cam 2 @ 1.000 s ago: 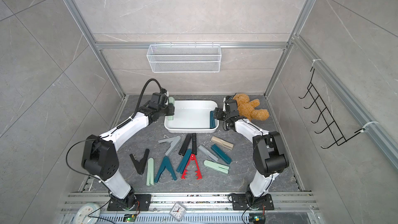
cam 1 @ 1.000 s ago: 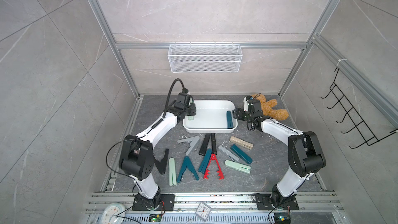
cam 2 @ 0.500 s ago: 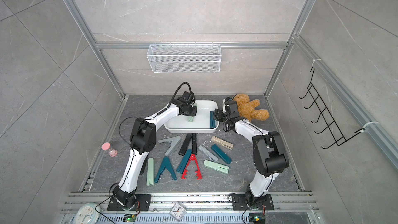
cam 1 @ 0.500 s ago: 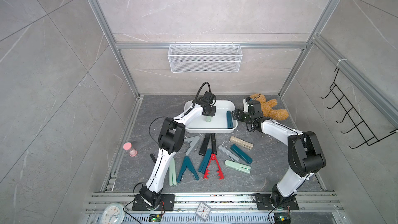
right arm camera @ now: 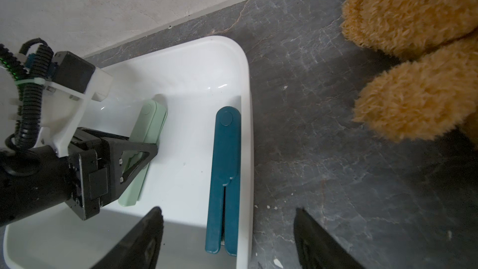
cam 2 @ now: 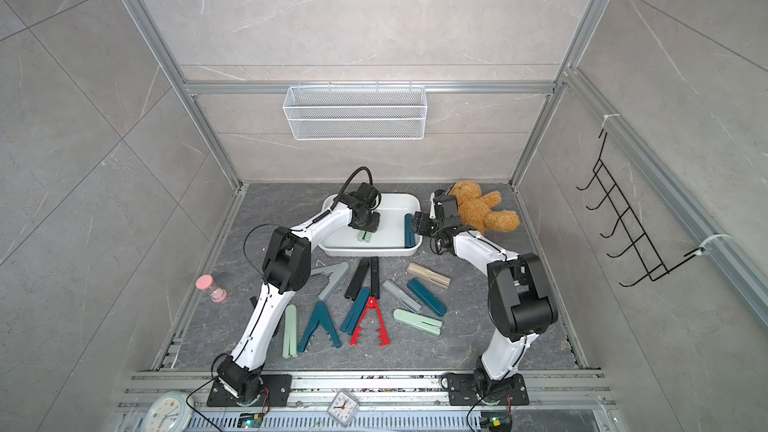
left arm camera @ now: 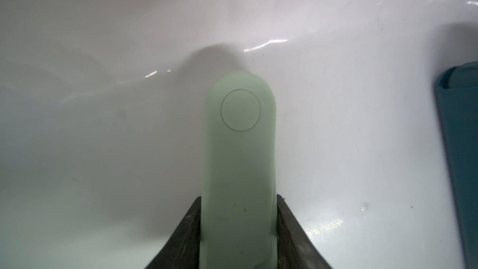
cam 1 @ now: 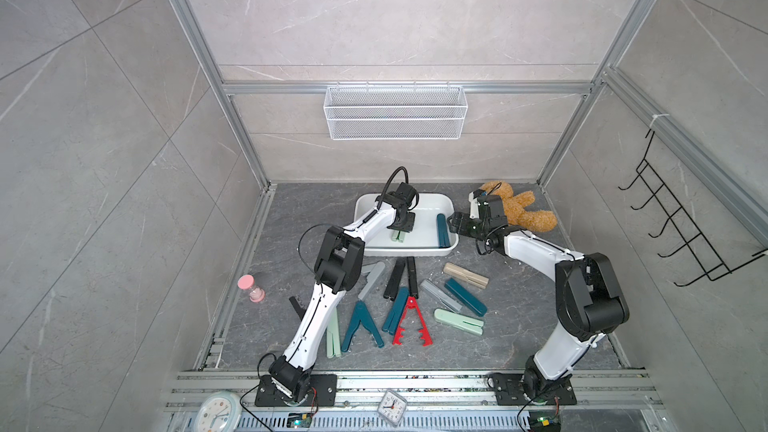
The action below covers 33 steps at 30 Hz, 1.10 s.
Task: Put the pruning pliers into the storage box
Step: Place the pruning pliers in the storage box.
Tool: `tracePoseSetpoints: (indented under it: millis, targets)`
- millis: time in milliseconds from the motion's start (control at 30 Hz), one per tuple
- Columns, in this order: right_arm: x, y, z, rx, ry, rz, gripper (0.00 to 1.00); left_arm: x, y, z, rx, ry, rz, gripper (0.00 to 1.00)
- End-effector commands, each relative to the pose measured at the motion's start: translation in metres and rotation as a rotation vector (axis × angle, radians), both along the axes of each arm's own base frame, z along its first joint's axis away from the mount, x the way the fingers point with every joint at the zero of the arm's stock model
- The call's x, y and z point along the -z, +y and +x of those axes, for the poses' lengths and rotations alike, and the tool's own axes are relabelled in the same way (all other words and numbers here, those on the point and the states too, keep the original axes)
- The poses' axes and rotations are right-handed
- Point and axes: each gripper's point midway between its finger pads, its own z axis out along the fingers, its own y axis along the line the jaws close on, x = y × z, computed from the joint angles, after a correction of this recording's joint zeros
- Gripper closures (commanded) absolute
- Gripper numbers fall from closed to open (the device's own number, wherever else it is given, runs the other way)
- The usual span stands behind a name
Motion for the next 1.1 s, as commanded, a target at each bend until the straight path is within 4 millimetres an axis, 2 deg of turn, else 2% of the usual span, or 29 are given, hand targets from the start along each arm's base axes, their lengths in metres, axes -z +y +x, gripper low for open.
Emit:
tracePoseSetpoints:
  millis: [0,100,133,200,267,433,633,733,800,967,1067]
  targets:
    - [0.011,-0.003,-0.002,0.002,0.035,-0.011,0.20,0.012,0.008,-0.010,0.012,0.045,0.049,0.56]
    - [0.012,-0.003,-0.003,0.003,0.036,-0.011,0.20,0.006,0.004,-0.011,0.018,0.042,0.021,0.56]
    - [0.011,-0.003,-0.003,0.002,0.035,-0.012,0.20,0.005,0.002,-0.012,0.023,0.043,0.008,0.61]
    - [0.012,-0.004,-0.003,0.005,0.038,-0.012,0.20,0.003,-0.004,-0.014,0.038,0.055,-0.028,0.77]
    - [0.012,-0.003,-0.003,0.004,0.038,-0.013,0.20,0.002,-0.010,-0.018,0.044,0.076,-0.064,0.86]
    - [0.014,-0.001,-0.002,0.001,0.045,-0.007,0.20,-0.005,-0.026,-0.027,0.058,0.099,-0.125,0.86]
    - [0.016,0.000,-0.002,-0.005,0.052,0.002,0.20,-0.017,-0.051,-0.036,0.080,0.104,-0.201,1.00]
    - [0.016,0.000,-0.002,-0.003,0.053,0.004,0.20,-0.022,-0.057,-0.036,0.079,0.093,-0.217,1.00]
    - [0.017,0.000,-0.001,-0.001,0.056,0.004,0.20,-0.016,-0.057,-0.037,0.072,0.094,-0.196,0.98]
    - [0.021,-0.001,-0.002,0.005,0.067,-0.001,0.20,-0.003,-0.051,-0.037,0.036,0.097,-0.143,0.73]
    - [0.023,-0.001,-0.002,0.003,0.072,-0.003,0.20,0.000,-0.056,-0.041,0.041,0.109,-0.152,0.63]
